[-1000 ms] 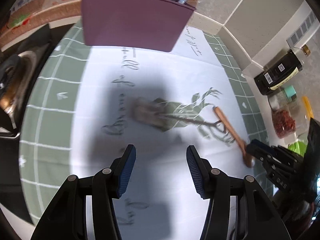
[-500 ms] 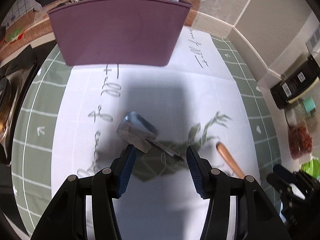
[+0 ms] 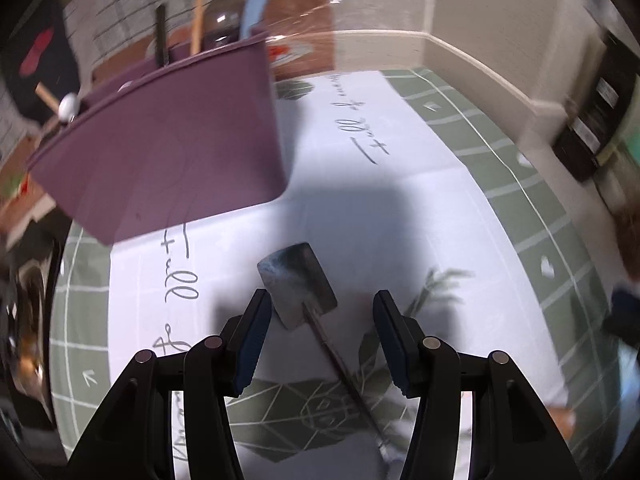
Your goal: Organize utensils
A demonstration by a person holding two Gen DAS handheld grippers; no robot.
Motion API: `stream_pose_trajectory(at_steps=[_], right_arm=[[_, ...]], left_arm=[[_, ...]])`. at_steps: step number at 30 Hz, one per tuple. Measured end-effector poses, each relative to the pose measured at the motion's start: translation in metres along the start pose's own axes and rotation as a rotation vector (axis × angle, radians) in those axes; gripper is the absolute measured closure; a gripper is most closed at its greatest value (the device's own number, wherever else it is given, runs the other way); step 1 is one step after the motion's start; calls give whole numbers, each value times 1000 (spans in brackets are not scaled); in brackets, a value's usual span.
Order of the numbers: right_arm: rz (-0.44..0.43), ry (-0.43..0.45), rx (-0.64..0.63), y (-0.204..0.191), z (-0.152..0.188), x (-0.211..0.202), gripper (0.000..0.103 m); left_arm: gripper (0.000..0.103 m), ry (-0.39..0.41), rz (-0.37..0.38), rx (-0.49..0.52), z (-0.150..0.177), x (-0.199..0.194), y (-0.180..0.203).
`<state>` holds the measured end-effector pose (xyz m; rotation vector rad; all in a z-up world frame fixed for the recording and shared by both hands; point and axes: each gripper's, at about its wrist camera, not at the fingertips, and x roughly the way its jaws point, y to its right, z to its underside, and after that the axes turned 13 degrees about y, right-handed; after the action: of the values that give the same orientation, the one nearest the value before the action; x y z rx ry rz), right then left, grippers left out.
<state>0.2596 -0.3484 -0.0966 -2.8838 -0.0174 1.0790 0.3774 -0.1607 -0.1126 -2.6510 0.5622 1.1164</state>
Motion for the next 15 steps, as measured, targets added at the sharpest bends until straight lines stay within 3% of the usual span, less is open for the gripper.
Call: stream_pose_trajectory(at_steps=[6, 15], right_arm=[[2, 9, 13, 1, 0, -1, 78], [-101, -44, -68, -32, 0, 1, 78]], left_arm=[[48, 7, 59, 133, 28, -27, -13], [48, -40, 26, 67, 60, -57, -79]])
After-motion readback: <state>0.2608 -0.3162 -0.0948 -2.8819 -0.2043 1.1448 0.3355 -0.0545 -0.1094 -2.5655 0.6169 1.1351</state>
